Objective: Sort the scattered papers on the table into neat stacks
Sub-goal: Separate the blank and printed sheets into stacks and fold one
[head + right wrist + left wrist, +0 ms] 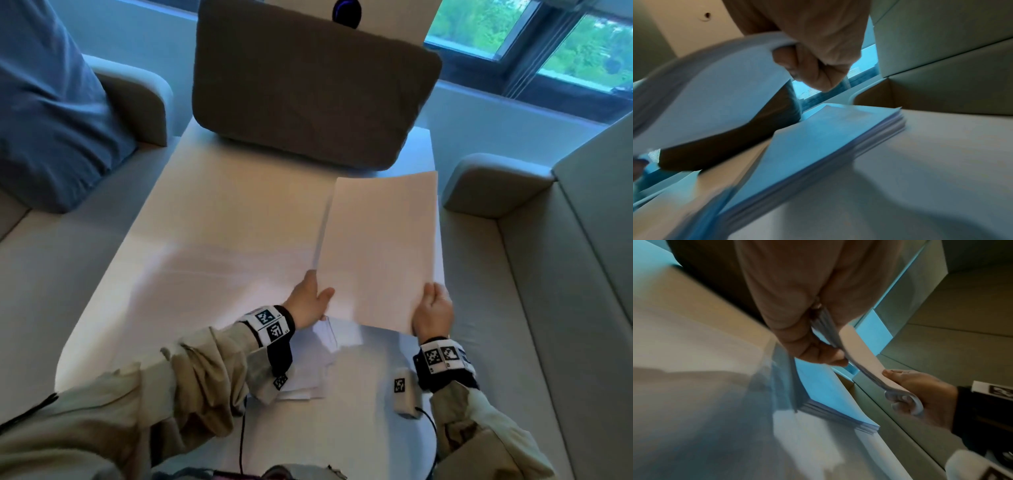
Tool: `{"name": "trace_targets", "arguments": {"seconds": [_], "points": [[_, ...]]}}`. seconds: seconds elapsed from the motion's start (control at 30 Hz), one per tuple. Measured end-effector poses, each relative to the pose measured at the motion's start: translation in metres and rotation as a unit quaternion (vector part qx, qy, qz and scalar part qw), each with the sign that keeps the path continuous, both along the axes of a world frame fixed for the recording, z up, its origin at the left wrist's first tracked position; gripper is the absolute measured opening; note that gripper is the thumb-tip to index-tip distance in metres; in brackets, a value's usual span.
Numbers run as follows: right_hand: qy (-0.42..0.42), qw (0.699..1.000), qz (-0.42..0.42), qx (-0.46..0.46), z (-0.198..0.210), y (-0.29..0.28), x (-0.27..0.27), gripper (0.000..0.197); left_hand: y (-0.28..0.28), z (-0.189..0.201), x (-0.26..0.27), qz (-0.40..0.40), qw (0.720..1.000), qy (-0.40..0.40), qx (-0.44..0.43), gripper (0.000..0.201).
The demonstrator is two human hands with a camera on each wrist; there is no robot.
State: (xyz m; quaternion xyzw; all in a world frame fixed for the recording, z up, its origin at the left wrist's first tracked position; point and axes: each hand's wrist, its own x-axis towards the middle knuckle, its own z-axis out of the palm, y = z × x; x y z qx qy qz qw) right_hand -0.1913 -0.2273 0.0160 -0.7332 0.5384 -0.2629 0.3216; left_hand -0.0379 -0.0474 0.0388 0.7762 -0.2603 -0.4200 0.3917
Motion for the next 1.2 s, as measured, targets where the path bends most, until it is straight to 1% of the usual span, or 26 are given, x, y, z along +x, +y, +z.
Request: {"name": "trace_targets", "arguments": {"seconds": [0.07,0.13,0.27,0.4,0.6,0.77,0.83,0.9,0.93,1.07,1.2], "points": [[0.008,1.0,-0.005,0.009,-0.002,-0.024,-0.007,0.029,-0.019,-0.002,-0.005,-0.022,1.0,-0.003,0.014,0.056],[0.014,1.0,-0.007,0.021,-0.005,-0.043,-0.01,0.029,-0.036,-0.005,-0.007,-0.025,0.999,-0.02,0.023,0.054],[0.017,0.999,0.0,0.047,-0.018,-0.067,-0.01,0.028,-0.061,-0.016,-0.009,-0.001,0.998,-0.042,0.047,0.046],[0.023,0.998,0.016,0.063,-0.033,-0.078,-0.01,0.027,-0.071,-0.034,-0.012,0.018,0.995,-0.049,0.081,0.044],[0.021,0.997,0.026,0.07,-0.04,-0.087,-0.006,0.028,-0.079,-0.047,-0.019,0.07,0.993,-0.067,0.072,0.036],[0.078,0.994,0.048,0.063,-0.048,-0.091,-0.005,0.03,-0.081,-0.056,-0.023,0.095,0.99,-0.071,0.075,0.024],[0.107,0.99,0.061,0.064,-0.051,-0.092,-0.006,0.031,-0.078,-0.059,-0.025,0.102,0.99,-0.073,0.068,0.028],[0.136,0.986,0.071,0.071,-0.053,-0.094,-0.007,0.032,-0.076,-0.063,-0.026,0.106,0.99,-0.077,0.056,0.041],[0.144,0.984,0.072,0.075,-0.054,-0.094,-0.007,0.032,-0.075,-0.063,-0.026,0.105,0.989,-0.085,0.054,0.044],[0.143,0.984,0.066,0.08,-0.054,-0.095,-0.009,0.03,-0.075,-0.065,-0.027,0.098,0.986,-0.122,0.06,0.041],[0.126,0.987,0.052,0.085,-0.053,-0.097,-0.013,0.028,-0.076,-0.068,-0.027,0.107,0.984,-0.122,0.075,0.05]]}}
